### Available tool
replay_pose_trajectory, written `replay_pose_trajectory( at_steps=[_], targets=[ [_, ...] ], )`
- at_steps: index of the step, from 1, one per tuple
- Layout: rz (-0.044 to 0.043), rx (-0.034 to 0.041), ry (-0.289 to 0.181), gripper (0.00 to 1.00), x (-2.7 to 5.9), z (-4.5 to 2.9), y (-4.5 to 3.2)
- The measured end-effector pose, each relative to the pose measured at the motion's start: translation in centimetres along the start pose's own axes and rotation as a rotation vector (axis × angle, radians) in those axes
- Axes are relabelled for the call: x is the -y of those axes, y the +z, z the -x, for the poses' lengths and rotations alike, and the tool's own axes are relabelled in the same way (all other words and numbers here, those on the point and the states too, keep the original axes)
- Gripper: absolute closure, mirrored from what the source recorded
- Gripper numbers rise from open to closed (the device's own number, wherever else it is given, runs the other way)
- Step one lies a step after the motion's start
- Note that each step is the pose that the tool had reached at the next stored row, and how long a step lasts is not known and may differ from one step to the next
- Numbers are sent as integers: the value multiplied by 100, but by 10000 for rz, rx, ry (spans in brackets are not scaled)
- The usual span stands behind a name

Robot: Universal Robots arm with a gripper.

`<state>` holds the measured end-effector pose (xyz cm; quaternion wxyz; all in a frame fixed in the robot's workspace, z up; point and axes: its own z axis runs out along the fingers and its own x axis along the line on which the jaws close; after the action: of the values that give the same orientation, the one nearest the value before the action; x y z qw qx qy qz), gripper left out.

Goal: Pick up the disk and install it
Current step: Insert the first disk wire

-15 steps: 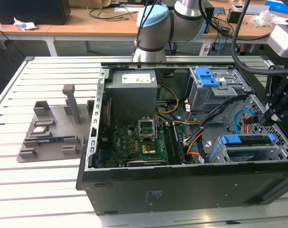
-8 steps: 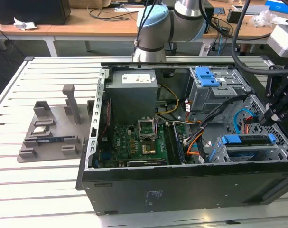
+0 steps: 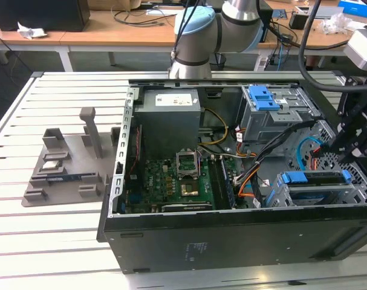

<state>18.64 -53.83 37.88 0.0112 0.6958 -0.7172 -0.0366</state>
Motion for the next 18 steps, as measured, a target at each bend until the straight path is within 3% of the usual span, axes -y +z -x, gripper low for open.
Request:
replay_pose_trajectory(
  at_steps=[2, 4, 5, 7, 10, 14, 18],
  targets=[
    [16, -2, -1, 64, 54, 34, 6],
    [16, -1, -3, 64, 57, 149, 26],
    [17, -2, -3, 64, 62, 245, 83],
    [19, -32, -1, 64, 80, 316, 157],
    [17, -88, 8, 64, 90, 315, 204],
    [18, -89, 8, 64, 90, 315, 204],
    [17, -90, 8, 78, 90, 315, 204]
  ],
)
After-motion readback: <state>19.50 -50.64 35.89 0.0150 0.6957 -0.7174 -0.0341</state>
